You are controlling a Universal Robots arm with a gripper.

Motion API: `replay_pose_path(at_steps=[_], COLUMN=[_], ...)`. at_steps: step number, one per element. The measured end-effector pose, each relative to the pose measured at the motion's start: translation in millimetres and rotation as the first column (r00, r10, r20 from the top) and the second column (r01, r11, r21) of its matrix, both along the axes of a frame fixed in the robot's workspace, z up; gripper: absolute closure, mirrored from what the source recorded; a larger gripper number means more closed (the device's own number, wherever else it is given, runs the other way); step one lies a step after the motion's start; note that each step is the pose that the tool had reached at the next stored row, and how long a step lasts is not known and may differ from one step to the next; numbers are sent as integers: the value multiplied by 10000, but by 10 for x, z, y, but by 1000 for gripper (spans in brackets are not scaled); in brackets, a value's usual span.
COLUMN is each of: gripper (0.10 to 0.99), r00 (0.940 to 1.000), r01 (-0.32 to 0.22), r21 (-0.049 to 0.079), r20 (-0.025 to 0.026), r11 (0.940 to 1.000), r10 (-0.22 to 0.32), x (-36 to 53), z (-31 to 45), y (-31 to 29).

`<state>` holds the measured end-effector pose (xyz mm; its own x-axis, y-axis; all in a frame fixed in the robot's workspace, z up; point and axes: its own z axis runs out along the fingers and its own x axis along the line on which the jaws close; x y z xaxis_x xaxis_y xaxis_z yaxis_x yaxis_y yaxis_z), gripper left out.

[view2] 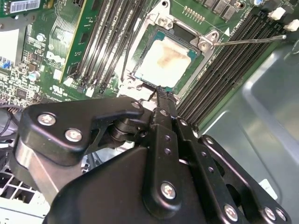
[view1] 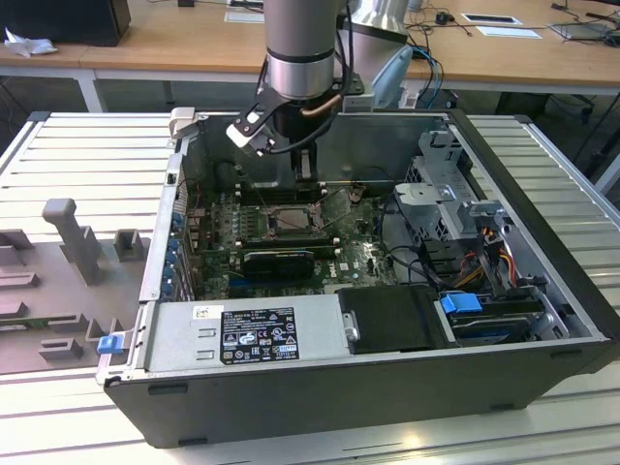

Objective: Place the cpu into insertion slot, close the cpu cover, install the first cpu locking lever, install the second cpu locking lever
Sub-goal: 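Close the cpu cover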

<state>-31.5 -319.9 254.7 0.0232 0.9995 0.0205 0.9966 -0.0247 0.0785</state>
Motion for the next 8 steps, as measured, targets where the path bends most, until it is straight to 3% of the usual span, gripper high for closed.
replay_pose_path(at_steps=[8], gripper=[980], r00=[10000], r01=[-1], r21=[0], r20=[0], r11=[10000], r10=[1], x=[8], z=[56], y=[3])
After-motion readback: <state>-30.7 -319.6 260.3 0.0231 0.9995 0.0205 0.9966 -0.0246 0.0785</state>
